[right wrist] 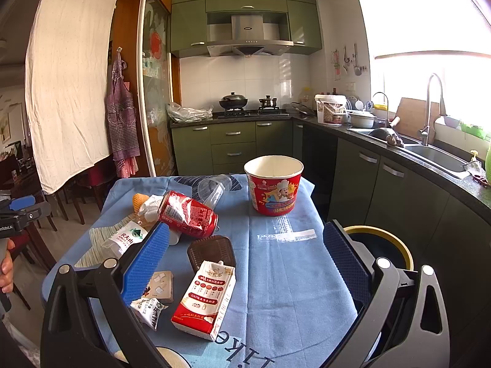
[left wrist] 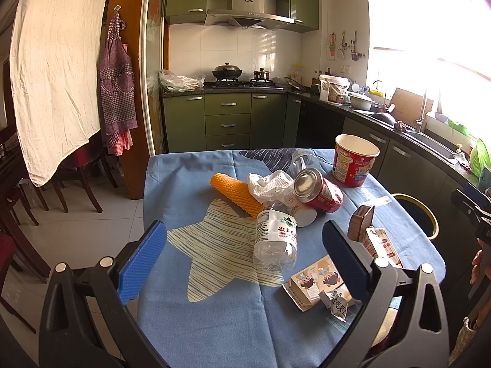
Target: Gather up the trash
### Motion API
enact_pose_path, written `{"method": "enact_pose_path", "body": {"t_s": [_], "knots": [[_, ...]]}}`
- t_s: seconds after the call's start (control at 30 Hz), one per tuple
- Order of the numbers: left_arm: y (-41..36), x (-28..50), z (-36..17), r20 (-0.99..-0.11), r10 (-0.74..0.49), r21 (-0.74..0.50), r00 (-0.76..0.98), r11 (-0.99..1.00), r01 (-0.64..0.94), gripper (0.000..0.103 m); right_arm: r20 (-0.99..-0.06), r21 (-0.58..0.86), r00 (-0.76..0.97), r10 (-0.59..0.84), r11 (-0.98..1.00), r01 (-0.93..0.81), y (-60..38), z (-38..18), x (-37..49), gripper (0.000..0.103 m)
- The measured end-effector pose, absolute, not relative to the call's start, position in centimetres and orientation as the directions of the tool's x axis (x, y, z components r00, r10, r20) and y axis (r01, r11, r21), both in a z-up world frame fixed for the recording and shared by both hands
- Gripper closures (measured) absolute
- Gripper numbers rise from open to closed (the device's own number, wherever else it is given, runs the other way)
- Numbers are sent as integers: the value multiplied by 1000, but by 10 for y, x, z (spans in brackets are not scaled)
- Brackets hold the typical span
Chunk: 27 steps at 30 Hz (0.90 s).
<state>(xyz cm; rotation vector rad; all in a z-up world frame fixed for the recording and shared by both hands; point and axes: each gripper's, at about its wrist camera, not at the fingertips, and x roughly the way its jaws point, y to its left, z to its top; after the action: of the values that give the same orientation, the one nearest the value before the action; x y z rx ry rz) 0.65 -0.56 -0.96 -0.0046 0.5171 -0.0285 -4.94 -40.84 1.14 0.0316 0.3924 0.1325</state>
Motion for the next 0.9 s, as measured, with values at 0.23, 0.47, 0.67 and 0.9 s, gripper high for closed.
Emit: {"method": "enact_pose_path", "body": {"t_s": [0.23,0.47,0.67,0.9], "knots": [[-6,6,-10,-494,-27,-12,869,1000,25,6,-381,56,914,137,991,-126,-407,10,-49,4],[-5,7,-9,-495,-28,-12,868,1000,25,6,-387,55,911,144,990,-133,-406,9,-46,4],[-5,18,-9,-513,-41,-18,857,999,37,6,-406,48,902,148,989,-140,-409,8,-36,4],[0,88,12,-505,-31,-12,862,1000,29,6,-560,175,794,237,970,-166,-448,27,43,4]]}}
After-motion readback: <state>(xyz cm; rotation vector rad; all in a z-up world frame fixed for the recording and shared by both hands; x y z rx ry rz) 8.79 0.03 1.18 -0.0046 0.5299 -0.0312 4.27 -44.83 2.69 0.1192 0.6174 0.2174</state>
